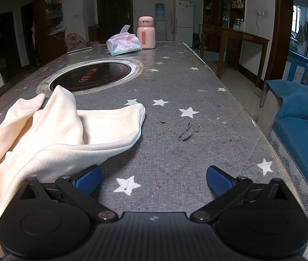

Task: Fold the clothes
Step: 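Move both grippers toward the crumpled cream sweatshirt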

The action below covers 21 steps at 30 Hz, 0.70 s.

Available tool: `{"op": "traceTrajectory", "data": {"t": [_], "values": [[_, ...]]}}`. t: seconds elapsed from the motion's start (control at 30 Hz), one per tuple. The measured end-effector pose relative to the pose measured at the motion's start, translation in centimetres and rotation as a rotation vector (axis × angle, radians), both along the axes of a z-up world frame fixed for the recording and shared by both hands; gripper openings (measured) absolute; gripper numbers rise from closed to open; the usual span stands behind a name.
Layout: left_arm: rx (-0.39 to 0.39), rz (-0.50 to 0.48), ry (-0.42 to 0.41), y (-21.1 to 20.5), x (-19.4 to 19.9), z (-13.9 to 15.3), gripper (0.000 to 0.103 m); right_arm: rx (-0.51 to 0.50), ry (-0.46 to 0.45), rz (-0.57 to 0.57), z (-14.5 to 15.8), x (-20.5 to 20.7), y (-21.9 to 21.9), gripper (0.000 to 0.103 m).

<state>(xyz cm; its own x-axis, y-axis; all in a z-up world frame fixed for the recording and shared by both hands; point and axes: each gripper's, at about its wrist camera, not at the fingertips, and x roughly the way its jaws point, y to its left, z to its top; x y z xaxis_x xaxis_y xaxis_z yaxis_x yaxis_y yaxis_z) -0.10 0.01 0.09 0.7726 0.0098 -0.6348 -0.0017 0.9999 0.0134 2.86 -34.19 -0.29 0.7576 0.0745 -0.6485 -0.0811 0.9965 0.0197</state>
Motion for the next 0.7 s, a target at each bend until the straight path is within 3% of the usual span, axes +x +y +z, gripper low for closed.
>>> {"op": "traceTrajectory", "data": {"t": [0.27,0.47,0.7], "values": [[-0.020,0.039,0.040,0.0,-0.5,0.5,0.103,-0.003,0.027,0.003,0.2,-0.2,0.0,0.103],[-0.041,0.072,0.065,0.1,-1.1,0.9,0.103,0.052,0.011,0.003,1.2,-2.8,-0.1,0.103],[-0.027,0.140,0.047,-0.7,-3.8,2.3,0.103,0.036,-0.008,0.001,2.2,-5.3,0.5,0.103]]}}
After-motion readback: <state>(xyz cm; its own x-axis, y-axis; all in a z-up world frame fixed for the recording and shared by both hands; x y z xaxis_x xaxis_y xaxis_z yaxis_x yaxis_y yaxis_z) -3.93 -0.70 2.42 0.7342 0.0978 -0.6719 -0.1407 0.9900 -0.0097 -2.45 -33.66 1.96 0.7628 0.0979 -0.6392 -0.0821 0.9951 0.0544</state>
